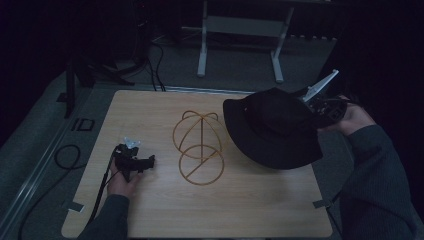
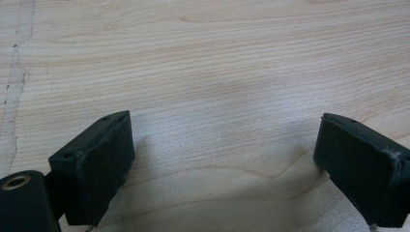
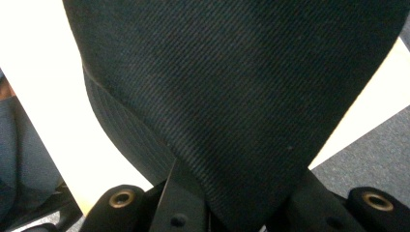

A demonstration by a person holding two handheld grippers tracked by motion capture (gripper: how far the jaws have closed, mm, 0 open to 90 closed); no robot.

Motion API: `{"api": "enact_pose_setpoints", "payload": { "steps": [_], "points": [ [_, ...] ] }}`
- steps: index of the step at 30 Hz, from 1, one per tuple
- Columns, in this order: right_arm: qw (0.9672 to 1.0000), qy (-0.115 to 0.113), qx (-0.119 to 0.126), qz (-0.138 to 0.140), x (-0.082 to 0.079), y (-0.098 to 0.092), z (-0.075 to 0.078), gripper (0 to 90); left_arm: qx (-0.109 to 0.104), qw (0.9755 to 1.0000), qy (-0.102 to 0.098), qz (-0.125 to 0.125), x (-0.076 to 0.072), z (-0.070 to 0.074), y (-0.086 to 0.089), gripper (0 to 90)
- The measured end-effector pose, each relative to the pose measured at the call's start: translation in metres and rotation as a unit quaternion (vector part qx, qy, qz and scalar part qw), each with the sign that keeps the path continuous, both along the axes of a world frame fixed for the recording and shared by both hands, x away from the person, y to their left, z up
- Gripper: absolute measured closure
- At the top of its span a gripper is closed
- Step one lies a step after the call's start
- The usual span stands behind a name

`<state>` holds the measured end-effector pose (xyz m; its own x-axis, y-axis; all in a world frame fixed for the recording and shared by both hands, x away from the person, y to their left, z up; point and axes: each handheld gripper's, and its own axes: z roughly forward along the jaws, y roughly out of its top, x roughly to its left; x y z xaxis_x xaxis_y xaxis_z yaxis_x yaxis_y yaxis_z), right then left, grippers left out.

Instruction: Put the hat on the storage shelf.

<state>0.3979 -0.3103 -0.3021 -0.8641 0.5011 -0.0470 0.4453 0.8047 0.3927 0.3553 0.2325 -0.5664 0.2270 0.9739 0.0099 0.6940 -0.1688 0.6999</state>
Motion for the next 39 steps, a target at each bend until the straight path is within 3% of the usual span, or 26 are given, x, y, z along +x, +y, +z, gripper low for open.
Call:
{"api": "enact_pose_setpoints", "payload": {
  "steps": [23,39],
  "points": [
    [0.9993,-0.023,0.023,0.018,-0.010,-0.005,0.022,84.8,0.001,1.0000,0.000,0.000,0.000,0.000,0.000,7.5],
    [0.9978,-0.040,0.028,0.044,-0.015,0.009,0.046,84.7,0.001,1.0000,0.000,-0.001,0.000,0.000,0.000,7.5]
  ]
}}
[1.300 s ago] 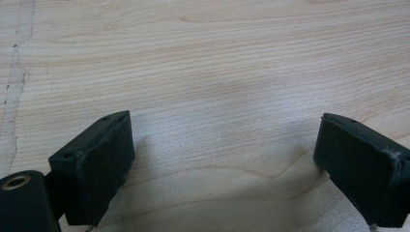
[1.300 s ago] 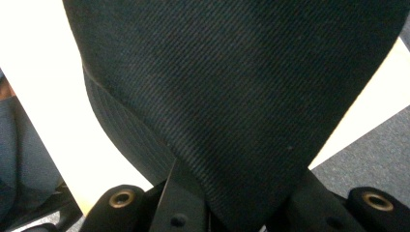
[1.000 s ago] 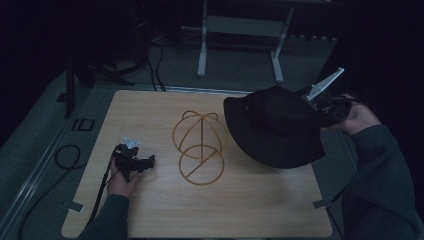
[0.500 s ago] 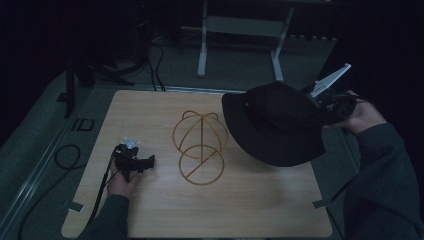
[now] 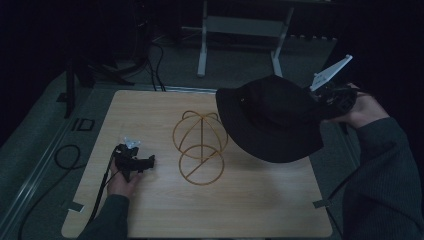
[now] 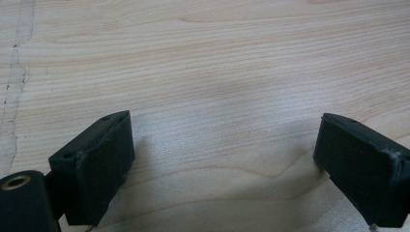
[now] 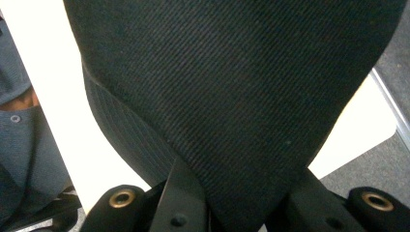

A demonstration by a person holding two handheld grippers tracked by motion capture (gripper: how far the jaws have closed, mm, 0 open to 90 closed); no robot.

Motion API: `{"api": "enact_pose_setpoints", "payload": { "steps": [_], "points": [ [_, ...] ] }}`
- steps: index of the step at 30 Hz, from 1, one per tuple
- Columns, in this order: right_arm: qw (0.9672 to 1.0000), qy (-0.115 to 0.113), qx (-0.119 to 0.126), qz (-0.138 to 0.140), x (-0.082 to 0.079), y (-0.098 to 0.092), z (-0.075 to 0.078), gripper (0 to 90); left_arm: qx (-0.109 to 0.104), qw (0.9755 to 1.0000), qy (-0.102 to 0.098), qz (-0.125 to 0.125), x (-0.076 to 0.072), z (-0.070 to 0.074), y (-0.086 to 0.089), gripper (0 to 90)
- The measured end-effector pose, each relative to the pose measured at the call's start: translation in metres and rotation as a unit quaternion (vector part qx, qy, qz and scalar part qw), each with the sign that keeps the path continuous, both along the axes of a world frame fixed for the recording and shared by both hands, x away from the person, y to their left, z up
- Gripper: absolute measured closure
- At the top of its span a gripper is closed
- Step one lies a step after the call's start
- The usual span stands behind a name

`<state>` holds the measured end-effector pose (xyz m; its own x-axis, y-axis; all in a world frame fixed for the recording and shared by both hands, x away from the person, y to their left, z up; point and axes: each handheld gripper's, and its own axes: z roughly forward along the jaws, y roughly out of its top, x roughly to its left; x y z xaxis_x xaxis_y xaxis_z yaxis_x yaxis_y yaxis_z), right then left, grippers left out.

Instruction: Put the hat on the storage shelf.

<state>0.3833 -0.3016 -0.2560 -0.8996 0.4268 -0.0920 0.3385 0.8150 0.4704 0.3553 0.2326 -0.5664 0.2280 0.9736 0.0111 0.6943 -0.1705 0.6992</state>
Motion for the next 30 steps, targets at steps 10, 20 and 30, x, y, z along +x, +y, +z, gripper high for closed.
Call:
{"api": "enact_pose_setpoints", "payload": {
  "steps": [10,20,30],
  "points": [
    [0.9999,-0.006,0.006,0.014,-0.001,0.010,0.012,84.8,0.000,1.0000,0.000,0.001,0.000,0.000,0.000,7.5],
    [0.9992,-0.013,0.011,0.035,0.000,0.026,0.022,84.8,0.000,1.0000,0.000,0.000,0.000,0.000,0.000,7.5],
    [0.9981,-0.012,0.013,0.059,0.005,0.048,0.023,84.7,0.000,1.0000,0.000,0.000,0.000,0.000,0.000,7.5]
  ]
}}
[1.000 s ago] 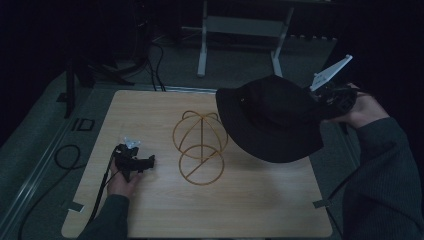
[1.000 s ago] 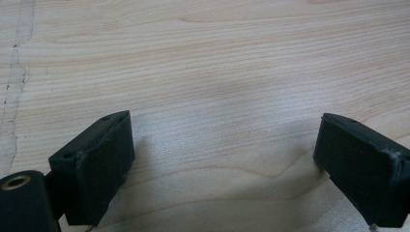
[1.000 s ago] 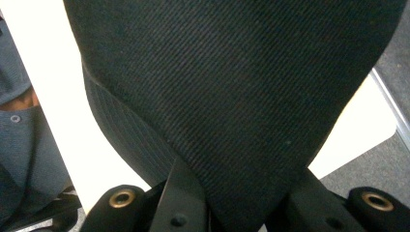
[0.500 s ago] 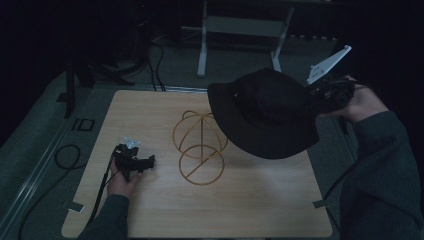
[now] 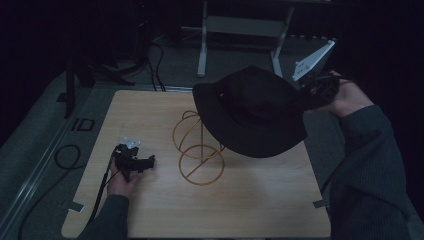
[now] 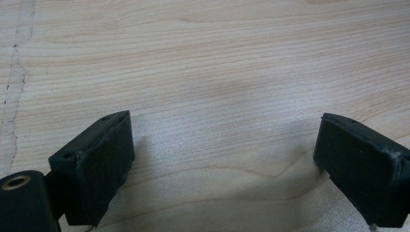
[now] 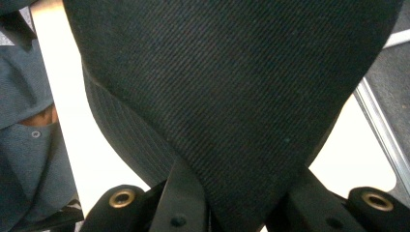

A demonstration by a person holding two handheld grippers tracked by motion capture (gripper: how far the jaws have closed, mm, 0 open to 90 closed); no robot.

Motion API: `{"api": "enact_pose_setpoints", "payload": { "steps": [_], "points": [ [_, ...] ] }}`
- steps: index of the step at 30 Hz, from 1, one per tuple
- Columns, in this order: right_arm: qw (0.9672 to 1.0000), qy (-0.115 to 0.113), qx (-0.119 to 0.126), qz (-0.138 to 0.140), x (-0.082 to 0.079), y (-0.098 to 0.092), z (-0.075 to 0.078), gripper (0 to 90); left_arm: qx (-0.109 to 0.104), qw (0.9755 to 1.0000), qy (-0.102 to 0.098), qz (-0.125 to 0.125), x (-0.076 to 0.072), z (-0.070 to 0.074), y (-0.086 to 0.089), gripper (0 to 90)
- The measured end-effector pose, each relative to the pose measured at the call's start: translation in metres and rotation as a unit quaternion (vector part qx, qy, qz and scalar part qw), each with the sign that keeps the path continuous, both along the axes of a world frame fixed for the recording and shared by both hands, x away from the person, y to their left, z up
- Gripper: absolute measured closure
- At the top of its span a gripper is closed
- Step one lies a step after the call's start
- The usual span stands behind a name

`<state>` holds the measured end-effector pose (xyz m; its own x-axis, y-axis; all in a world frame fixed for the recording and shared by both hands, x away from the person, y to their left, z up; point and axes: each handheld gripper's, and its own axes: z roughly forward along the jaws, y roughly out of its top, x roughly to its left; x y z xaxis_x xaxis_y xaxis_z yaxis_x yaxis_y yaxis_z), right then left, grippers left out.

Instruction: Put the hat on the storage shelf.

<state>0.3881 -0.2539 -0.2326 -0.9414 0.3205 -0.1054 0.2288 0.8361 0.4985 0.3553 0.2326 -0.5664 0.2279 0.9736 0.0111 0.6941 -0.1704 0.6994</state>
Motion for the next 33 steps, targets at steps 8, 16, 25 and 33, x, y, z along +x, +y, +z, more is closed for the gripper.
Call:
{"api": "enact_pose_setpoints", "payload": {
  "steps": [8,16,25,33],
  "points": [
    [0.9998,0.007,-0.004,0.018,0.005,0.020,-0.003,84.8,0.000,1.0000,0.000,0.000,0.000,0.000,0.000,7.5],
    [0.9992,0.013,-0.009,0.036,0.011,0.043,-0.007,84.7,-0.001,1.0000,0.000,0.000,0.000,0.000,0.000,7.5],
    [0.9985,0.022,-0.028,0.043,0.018,0.066,-0.013,84.7,0.000,1.0000,0.001,-0.001,0.000,0.000,0.000,7.5],
    [0.9975,0.031,-0.040,0.050,0.022,0.080,-0.018,84.6,0.000,1.0000,0.000,0.000,0.000,0.000,0.000,7.5]
  ]
}}
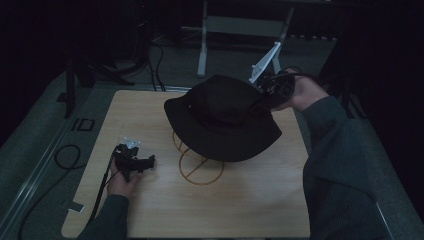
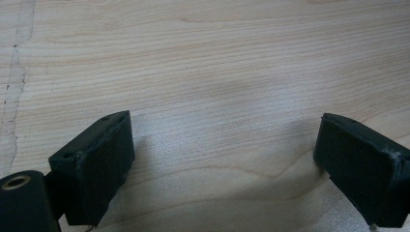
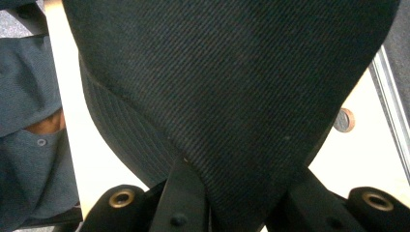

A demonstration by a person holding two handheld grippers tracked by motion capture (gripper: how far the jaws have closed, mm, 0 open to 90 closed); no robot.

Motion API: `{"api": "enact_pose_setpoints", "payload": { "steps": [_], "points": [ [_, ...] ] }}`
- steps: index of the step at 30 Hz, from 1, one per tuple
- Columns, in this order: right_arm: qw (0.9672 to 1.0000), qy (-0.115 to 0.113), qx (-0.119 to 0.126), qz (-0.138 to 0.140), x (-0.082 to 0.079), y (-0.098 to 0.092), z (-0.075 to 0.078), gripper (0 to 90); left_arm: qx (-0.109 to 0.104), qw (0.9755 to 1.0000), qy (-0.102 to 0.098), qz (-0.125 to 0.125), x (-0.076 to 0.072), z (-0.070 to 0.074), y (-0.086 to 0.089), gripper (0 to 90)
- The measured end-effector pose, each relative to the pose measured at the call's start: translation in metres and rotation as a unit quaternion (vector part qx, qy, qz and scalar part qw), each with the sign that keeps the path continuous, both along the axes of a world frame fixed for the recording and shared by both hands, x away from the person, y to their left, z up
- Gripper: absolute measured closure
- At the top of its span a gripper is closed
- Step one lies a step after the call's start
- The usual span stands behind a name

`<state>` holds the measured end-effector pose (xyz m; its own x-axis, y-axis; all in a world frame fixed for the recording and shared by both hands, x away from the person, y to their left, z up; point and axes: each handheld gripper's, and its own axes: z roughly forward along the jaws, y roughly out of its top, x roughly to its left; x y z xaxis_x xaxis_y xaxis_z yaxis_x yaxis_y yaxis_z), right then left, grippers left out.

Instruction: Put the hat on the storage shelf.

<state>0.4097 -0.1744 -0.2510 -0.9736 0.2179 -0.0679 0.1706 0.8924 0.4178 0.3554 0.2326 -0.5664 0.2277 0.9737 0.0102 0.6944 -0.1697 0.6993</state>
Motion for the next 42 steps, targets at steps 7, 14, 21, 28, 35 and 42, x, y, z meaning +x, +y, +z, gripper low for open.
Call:
{"api": "enact_pose_setpoints", "payload": {
  "steps": [7,14,21,28,35,42],
  "points": [
    [0.9999,0.005,-0.009,0.005,0.003,0.013,0.000,84.6,-0.001,1.0000,-0.002,0.001,0.000,0.000,0.000,7.5],
    [0.9996,0.017,-0.019,0.012,0.007,0.029,-0.007,84.3,0.000,1.0000,-0.001,0.001,0.000,0.000,0.000,7.5],
    [0.9991,0.028,-0.025,0.019,0.011,0.044,-0.016,83.0,0.000,1.0000,-0.001,0.001,0.000,0.000,0.000,7.5],
    [0.9987,0.034,-0.036,0.012,0.015,0.057,-0.024,79.5,0.001,1.0000,0.000,-0.001,0.000,0.000,0.000,7.5],
    [0.9984,0.038,-0.041,0.007,0.017,0.065,-0.030,74.6,0.001,1.0000,0.001,-0.001,0.000,0.000,0.000,7.5],
    [0.9982,0.044,-0.038,0.011,0.014,0.075,-0.033,66.6,0.001,1.0000,0.001,-0.001,0.000,0.000,0.000,7.5]
  ]
}}
